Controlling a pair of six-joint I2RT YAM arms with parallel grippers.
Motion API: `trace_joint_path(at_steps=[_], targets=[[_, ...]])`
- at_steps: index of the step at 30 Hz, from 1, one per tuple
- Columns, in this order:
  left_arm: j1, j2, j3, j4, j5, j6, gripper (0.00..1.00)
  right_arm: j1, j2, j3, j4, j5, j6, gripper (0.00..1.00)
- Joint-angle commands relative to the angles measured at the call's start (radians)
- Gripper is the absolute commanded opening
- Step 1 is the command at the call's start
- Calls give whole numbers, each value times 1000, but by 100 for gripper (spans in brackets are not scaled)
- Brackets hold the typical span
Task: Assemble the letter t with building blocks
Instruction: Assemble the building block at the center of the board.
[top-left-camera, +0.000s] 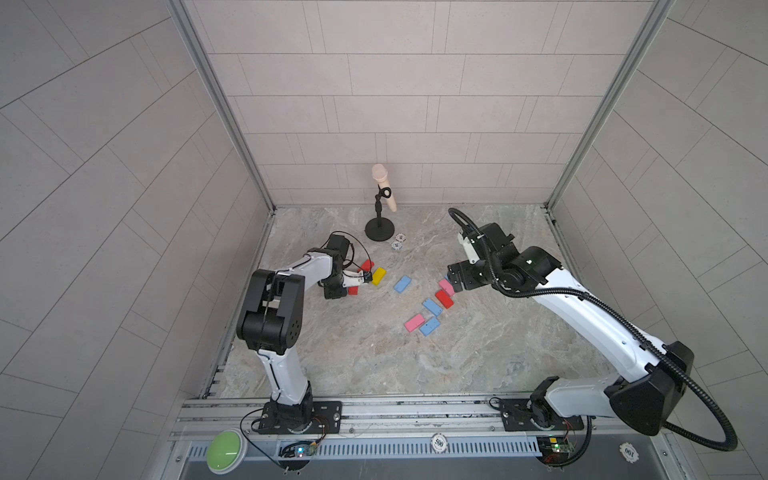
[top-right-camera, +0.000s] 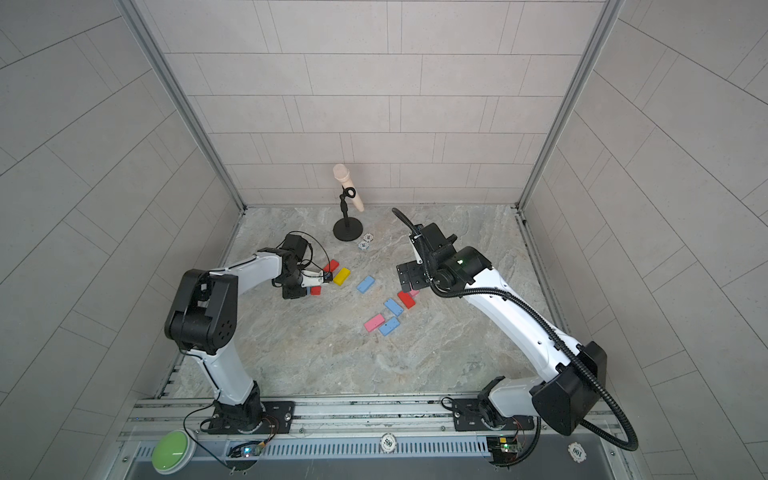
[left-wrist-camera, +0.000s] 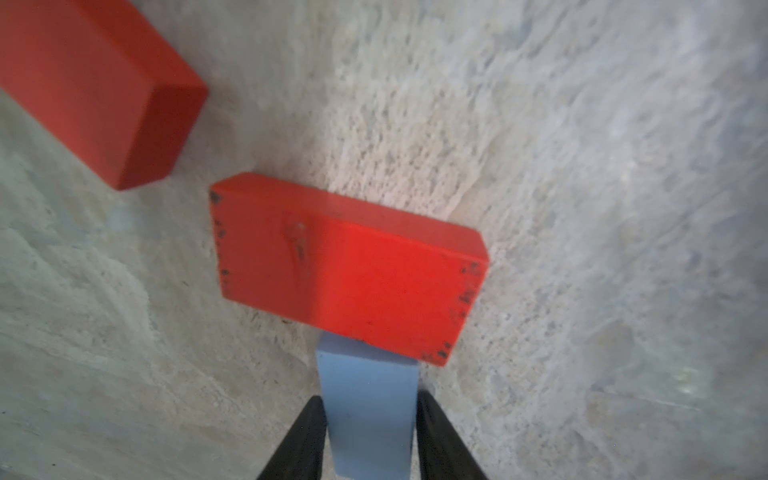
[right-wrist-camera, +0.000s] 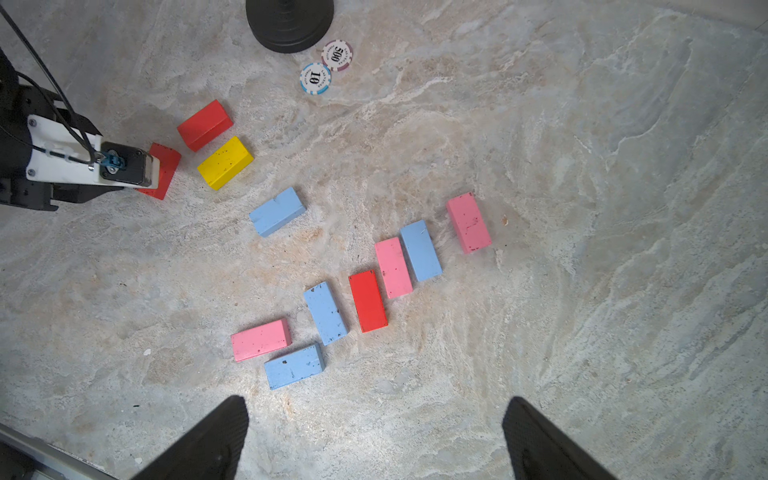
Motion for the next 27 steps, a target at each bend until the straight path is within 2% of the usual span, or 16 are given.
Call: trace_joint_path(at_steps=[1, 3, 6, 9, 10, 12, 17, 18, 22, 27], targets=[[-5, -4, -24, -6, 19, -4, 42, -3, -4, -6, 2, 0, 11, 99], [-6, -10, -35, 5, 15, -6, 43, -2, -4, -6, 3, -1, 11, 99], [-7, -34, -50, 18, 7, -9, 54, -2, -1, -6, 3, 0, 10, 99], [-8, -65, -66, 28, 14, -18, 56, -2, 4, -2, 2, 0, 9, 99], [-11, -81, -77, 26, 16, -20, 75, -2, 6, 1, 1, 1, 8, 99], [-20, -116, -105, 31, 13, -18, 82, -2, 10, 5, -2, 3, 7, 99], [-39, -255, -196, 37, 18, -37, 89, -3, -3, -1, 14, 18, 19, 99], [-40, -289, -207, 34, 14, -51, 100, -2, -7, -7, 21, 20, 23, 99], [-40, -427, -229, 5, 23, -109, 100, -1, -23, -28, 38, 26, 36, 99], [-41, -591, -258, 46, 38, -256, 100, -3, -48, -45, 39, 53, 50, 99]])
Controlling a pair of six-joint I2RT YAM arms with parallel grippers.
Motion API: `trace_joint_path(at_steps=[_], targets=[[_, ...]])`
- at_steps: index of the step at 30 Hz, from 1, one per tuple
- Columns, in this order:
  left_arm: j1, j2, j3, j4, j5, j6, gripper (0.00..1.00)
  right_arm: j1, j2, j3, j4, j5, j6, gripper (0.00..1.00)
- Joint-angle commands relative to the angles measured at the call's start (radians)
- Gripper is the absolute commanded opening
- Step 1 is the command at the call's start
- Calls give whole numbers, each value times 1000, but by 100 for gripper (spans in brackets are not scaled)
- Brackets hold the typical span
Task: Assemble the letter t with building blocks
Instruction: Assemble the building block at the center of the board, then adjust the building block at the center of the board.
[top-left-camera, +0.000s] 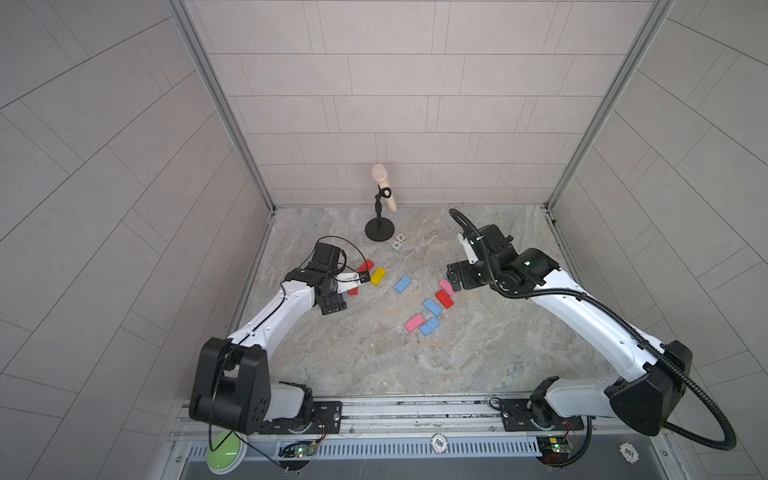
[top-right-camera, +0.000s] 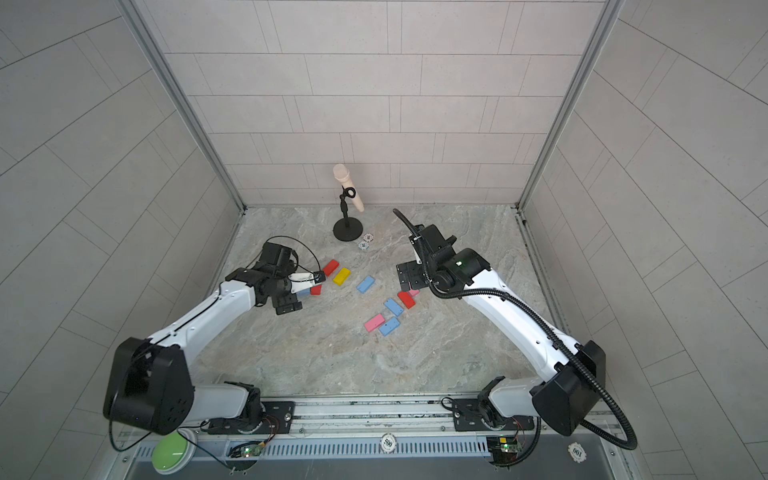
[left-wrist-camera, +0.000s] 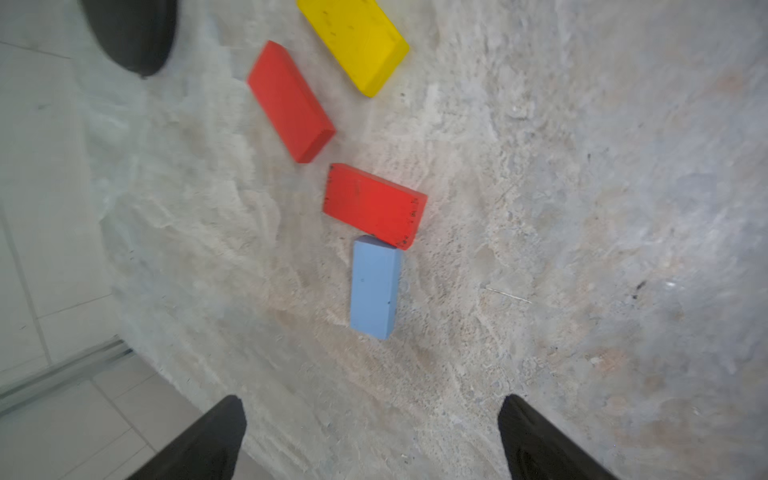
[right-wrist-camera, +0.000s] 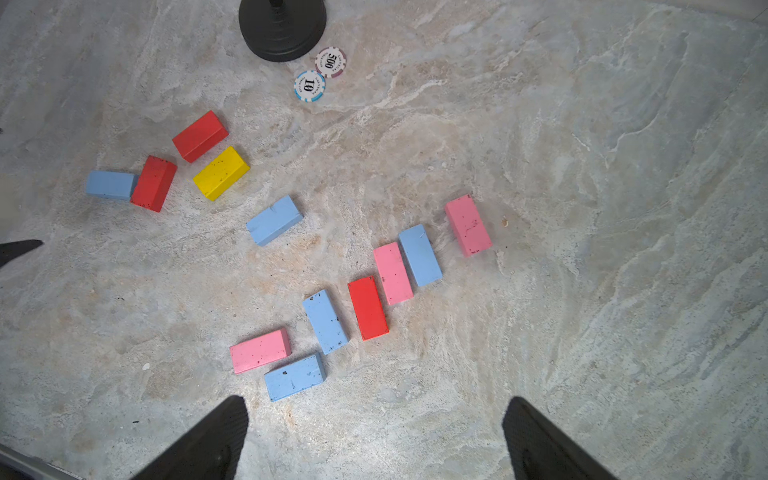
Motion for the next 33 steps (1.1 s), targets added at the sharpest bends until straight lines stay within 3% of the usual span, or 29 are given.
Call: trace_joint_path(at_steps=[1, 4, 9, 12, 15, 20, 26, 30, 33], targets=[[2, -87, -26, 19, 14, -155, 100, -3, -48, -12, -1, 37, 20, 100], [10, -166, -37, 66, 13, -288, 100, -3, -68, -21, -3, 48, 15, 100], [82, -256, -1, 125, 24, -758, 95, -5, -91, -38, -14, 68, 23, 100], [152, -190, 110, -24, -18, -1075, 94, -7, -89, -41, -17, 66, 30, 100], [206, -62, 202, -207, 48, -1231, 82, -7, -83, -44, -8, 60, 39, 100], [237, 47, 145, -175, 161, -1406, 54, -10, -58, -42, -1, 37, 48, 100], [238, 224, 171, -190, 153, -1504, 17, -9, -38, -26, -15, 27, 61, 100], [238, 347, 192, -192, 157, -1562, 1, -10, -42, -33, -13, 26, 69, 100], [238, 402, 201, -192, 118, -1584, 0, -9, -48, -35, -18, 32, 69, 100]])
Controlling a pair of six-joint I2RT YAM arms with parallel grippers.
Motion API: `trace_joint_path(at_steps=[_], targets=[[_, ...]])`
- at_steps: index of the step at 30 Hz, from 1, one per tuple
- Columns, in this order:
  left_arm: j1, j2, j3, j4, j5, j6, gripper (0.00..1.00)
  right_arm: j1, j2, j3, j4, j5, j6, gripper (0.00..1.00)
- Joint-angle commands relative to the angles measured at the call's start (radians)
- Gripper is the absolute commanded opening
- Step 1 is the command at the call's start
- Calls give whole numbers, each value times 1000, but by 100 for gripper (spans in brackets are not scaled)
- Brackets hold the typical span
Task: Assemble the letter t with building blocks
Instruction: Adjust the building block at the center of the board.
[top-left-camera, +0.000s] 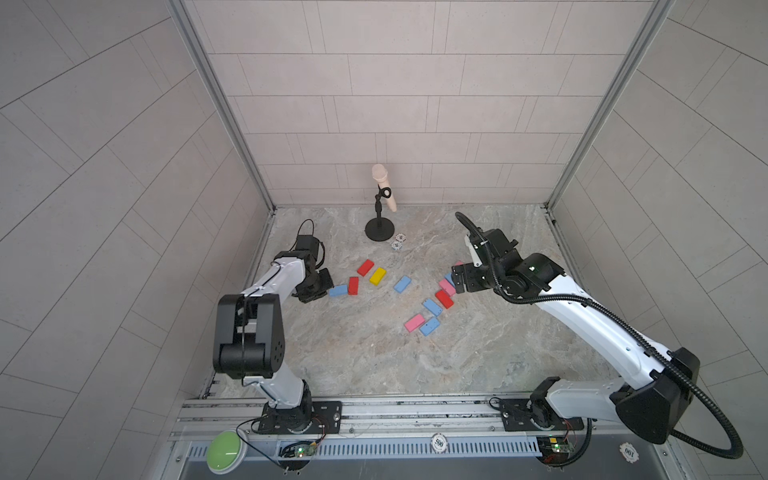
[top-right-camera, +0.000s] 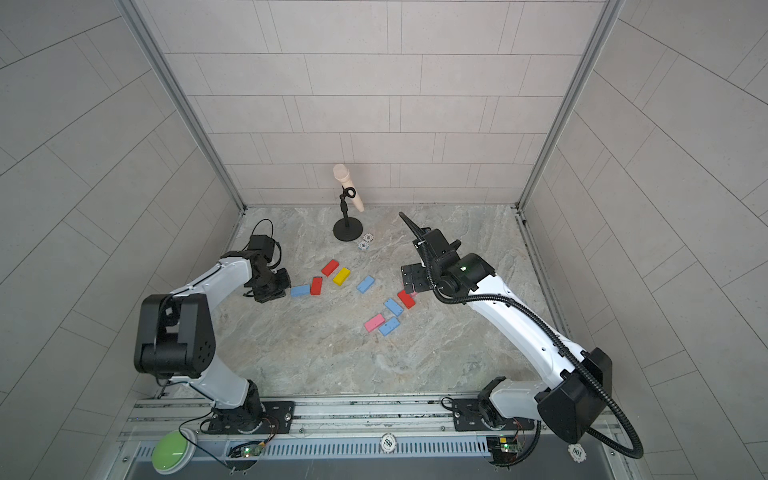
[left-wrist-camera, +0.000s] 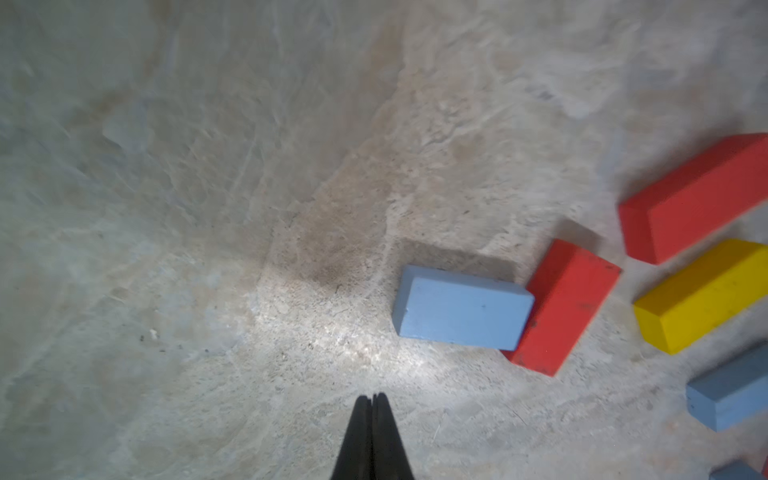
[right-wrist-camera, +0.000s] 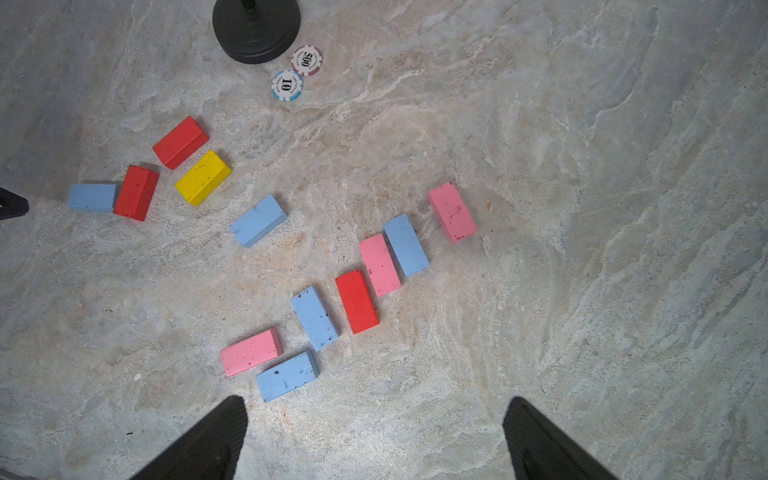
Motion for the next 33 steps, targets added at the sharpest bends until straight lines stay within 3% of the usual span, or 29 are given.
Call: trace_joint_path(at_steps=[1, 10, 33], targets=[[6, 42, 38, -29, -45, -60, 0, -1, -11, 5, -21, 8, 17, 100], [6, 123, 109, -33, -113, -51, 0, -2, -33, -15, -14, 8, 19, 100], [-33, 254, 243, -70, -70, -58, 0, -2, -58, -31, -17, 15, 32, 100]])
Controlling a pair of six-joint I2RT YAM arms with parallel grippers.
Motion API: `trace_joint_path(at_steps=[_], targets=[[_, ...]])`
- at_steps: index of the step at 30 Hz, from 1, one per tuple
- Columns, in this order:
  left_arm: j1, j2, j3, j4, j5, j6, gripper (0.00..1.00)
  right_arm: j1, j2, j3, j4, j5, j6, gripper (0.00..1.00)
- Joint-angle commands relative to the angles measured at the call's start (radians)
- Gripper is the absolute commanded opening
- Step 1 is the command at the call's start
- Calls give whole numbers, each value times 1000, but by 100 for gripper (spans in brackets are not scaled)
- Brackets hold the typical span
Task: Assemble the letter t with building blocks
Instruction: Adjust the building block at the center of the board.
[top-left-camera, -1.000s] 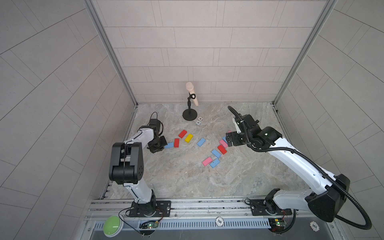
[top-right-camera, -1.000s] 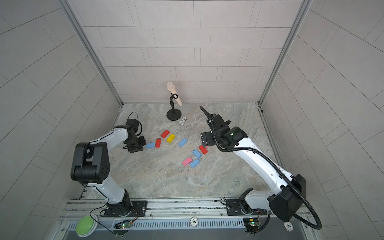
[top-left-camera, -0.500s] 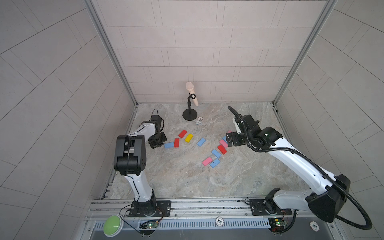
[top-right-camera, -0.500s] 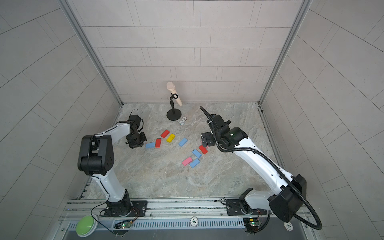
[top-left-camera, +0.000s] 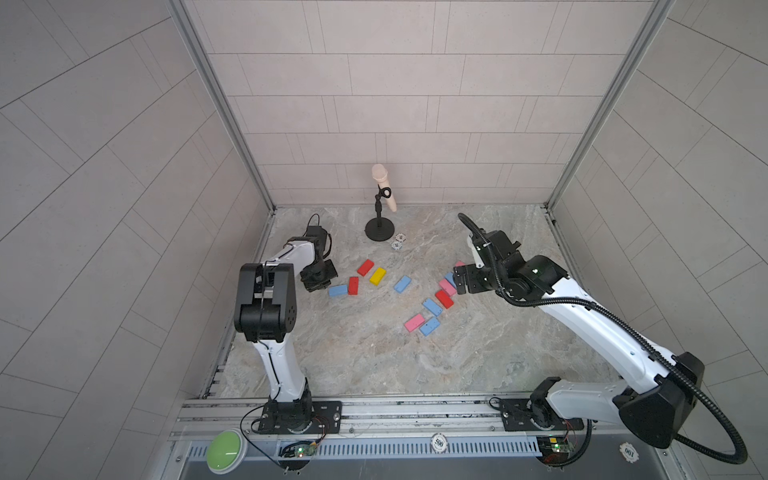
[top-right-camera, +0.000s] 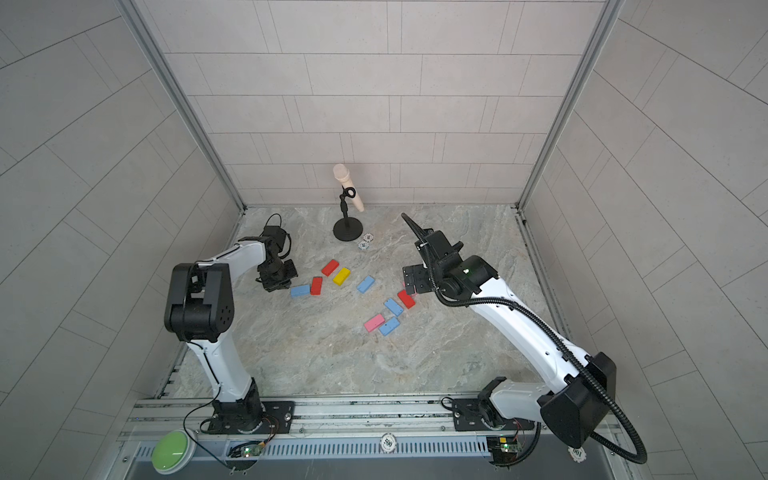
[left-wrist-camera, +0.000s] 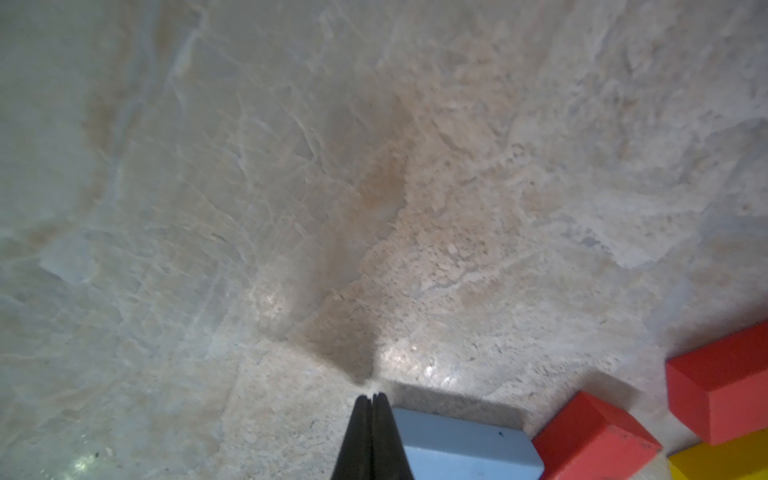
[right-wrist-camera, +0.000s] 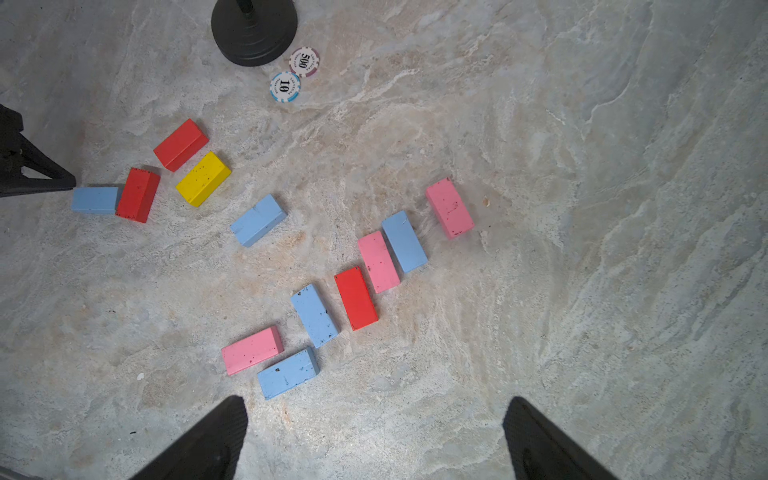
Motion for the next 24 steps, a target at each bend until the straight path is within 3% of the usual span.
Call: trace_joint_path(at_steps=[1, 24], targets=[[-10, 15, 19, -39, -2, -12, 0, -1, -31, -12, -16, 15, 19, 100], [-32, 55, 70, -27, 11, -13, 0, -1, -58, -37, -21, 21, 33, 100]])
